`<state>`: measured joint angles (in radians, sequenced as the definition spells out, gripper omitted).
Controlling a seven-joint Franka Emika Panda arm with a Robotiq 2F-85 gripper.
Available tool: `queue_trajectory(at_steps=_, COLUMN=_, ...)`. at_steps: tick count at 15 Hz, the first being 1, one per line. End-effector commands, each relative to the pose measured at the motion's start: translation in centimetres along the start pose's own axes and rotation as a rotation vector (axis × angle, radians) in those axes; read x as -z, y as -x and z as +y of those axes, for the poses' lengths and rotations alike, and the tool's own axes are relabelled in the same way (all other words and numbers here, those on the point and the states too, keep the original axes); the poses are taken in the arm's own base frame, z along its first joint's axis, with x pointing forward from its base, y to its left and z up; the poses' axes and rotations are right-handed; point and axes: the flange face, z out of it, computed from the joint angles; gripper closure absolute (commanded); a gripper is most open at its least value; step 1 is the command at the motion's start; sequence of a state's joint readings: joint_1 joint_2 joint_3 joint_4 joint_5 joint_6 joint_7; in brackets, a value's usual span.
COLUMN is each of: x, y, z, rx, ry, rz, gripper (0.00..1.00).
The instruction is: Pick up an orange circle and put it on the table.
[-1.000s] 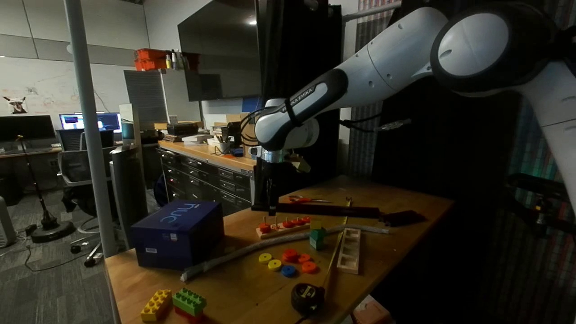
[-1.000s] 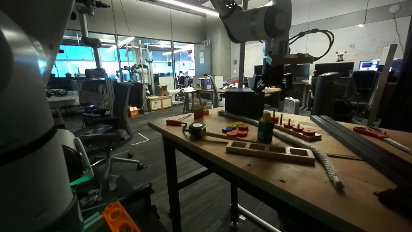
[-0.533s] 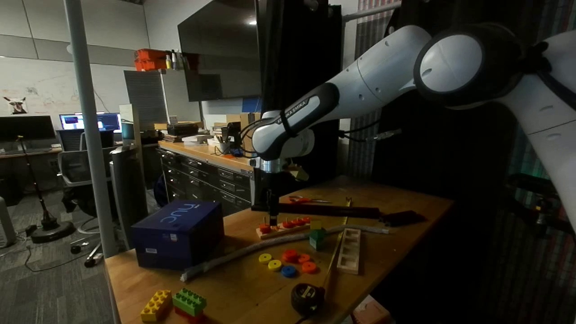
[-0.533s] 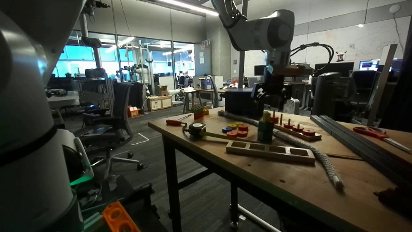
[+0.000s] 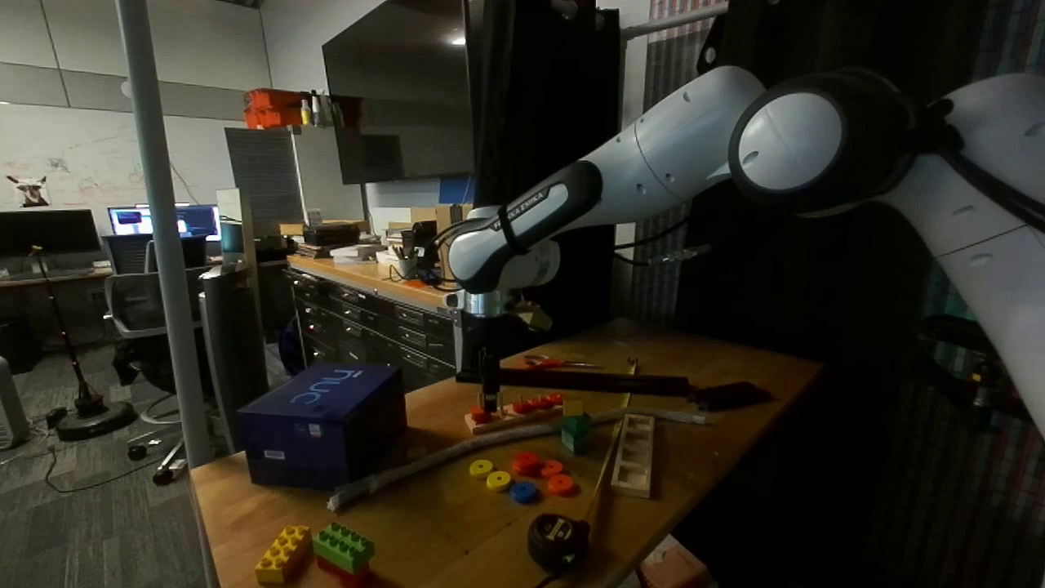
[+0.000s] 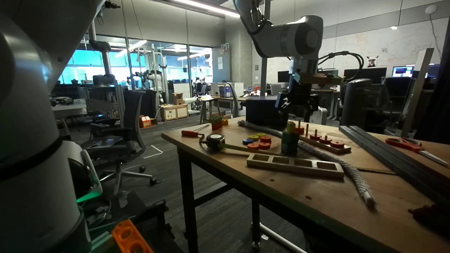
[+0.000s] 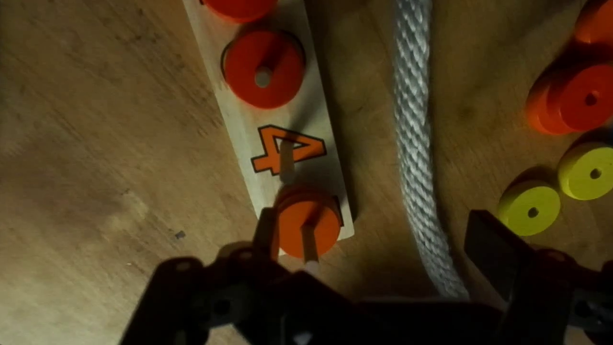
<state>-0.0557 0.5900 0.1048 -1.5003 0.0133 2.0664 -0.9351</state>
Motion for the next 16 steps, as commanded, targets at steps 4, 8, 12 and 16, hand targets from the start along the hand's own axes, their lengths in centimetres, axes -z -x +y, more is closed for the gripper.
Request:
queue_trajectory(at_steps=4, x=-0.5, y=-1.6, z=1.2, rx=0.036, ry=0.008, rz=-0.039, gripper=0.00)
queue_trajectory(at_steps=8, x=-1.6, y=-1.6, z=1.8, rx=0.050, ry=0.012, rz=-0.071, gripper=0.00)
queue_trajectory(at_steps=12, x=-2.2, y=-1.8, z=2.2, rx=0.056, ry=0.013, rz=-0.084, gripper=0.00)
queue_trajectory(at_steps=16, x=-2.1, y=-2.3, z=2.3, rx=0.063, ry=0.021, rz=-0.093, gripper=0.00)
